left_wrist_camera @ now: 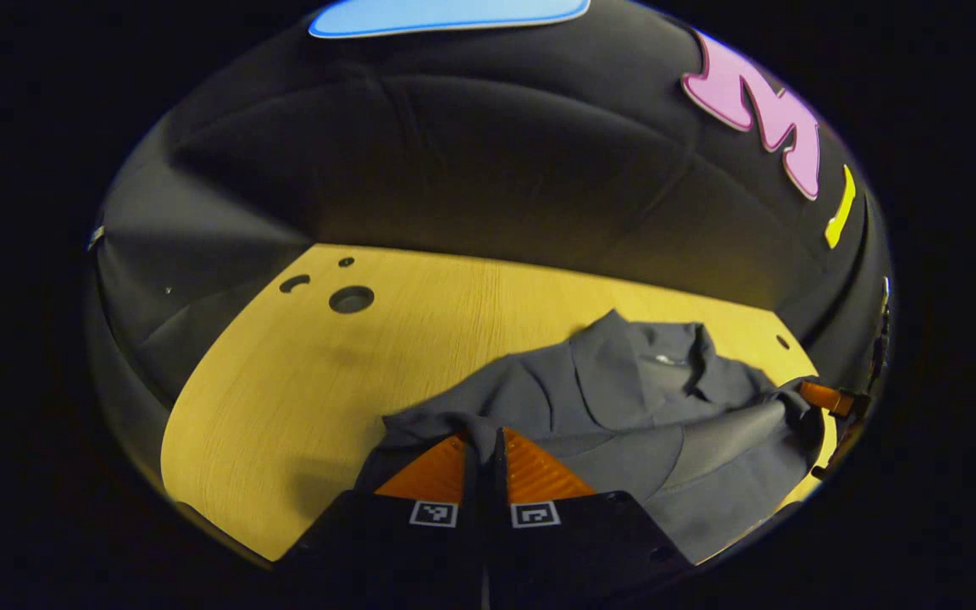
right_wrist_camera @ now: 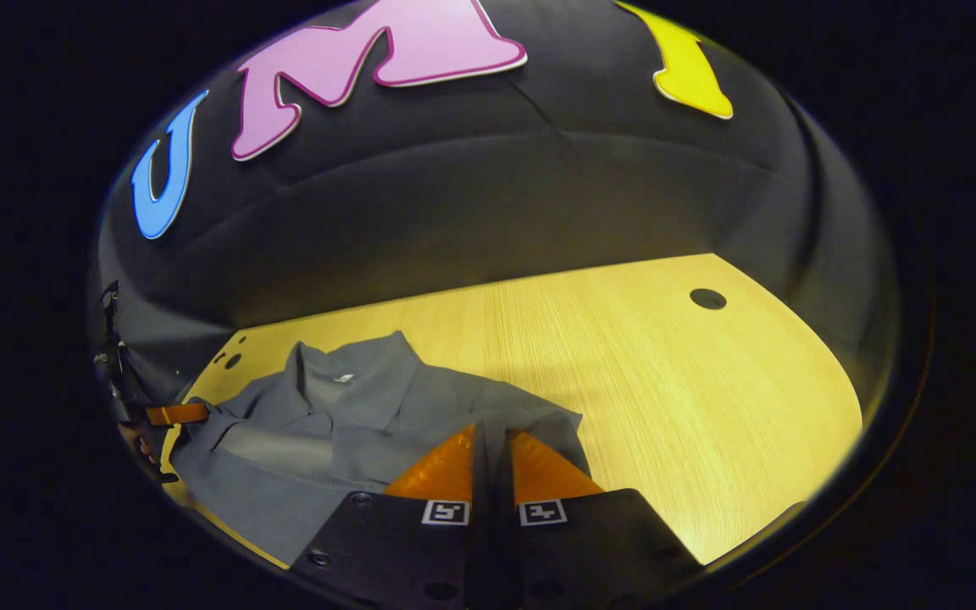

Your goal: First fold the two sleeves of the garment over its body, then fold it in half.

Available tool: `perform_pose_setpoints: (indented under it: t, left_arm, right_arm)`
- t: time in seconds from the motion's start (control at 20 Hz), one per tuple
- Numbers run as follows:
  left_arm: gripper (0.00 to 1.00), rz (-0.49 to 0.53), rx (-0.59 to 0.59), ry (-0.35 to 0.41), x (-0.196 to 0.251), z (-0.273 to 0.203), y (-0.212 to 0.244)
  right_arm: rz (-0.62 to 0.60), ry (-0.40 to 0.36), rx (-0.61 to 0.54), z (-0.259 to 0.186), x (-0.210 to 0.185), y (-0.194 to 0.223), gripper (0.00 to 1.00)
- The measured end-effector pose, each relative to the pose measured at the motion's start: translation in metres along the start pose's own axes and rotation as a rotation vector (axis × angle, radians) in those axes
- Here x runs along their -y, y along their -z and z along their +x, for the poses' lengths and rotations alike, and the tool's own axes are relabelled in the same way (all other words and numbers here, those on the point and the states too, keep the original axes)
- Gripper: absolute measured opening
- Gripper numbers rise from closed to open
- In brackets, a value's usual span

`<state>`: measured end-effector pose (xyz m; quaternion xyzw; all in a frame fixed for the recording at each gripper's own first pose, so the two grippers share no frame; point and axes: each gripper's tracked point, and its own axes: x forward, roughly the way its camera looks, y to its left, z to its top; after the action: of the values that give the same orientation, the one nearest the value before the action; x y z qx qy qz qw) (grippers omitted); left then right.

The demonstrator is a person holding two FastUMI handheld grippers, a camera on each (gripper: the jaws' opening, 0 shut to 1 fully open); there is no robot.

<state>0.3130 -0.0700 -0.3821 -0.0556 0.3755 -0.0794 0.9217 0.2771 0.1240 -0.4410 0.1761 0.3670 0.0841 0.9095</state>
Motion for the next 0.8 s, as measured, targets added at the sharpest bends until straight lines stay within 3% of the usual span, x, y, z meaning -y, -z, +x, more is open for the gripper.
perform_pose_setpoints:
  t: [0.2,0.35,0.5,0.55,0.6,0.65,0.7,0.8]
  left_arm:
    - [0.24,-0.032,-0.016,-0.022,-0.008,0.009,0.008]
    - [0.49,-0.045,-0.029,-0.054,-0.017,0.007,0.014]
    - [0.7,-0.047,-0.008,-0.055,-0.017,0.003,0.012]
    - [0.71,-0.042,-0.01,-0.061,-0.017,-0.001,0.013]
    - [0.81,-0.036,-0.01,-0.068,-0.017,-0.004,0.012]
    - [0.86,-0.026,-0.01,-0.076,-0.018,-0.008,0.012]
    - [0.89,-0.016,-0.009,-0.079,-0.017,-0.011,0.011]
    - [0.89,-0.002,-0.008,-0.07,-0.01,-0.021,0.01]
  right_arm:
    - [-0.003,0.006,-0.067,0.009,0.003,0.021,0.22]
    - [-0.026,0.014,-0.076,0.008,0.007,0.024,0.29]
    - [-0.024,0.008,-0.078,0.0,0.007,0.023,0.53]
    - [-0.025,0.008,-0.079,-0.003,0.007,0.022,0.61]
    - [-0.029,0.009,-0.079,-0.007,0.008,0.023,0.7]
    - [-0.033,0.007,-0.078,-0.011,0.008,0.022,0.71]
    - [-0.037,0.007,-0.078,-0.017,0.006,0.021,0.84]
    - [-0.048,0.007,-0.075,-0.028,0.004,0.018,0.93]
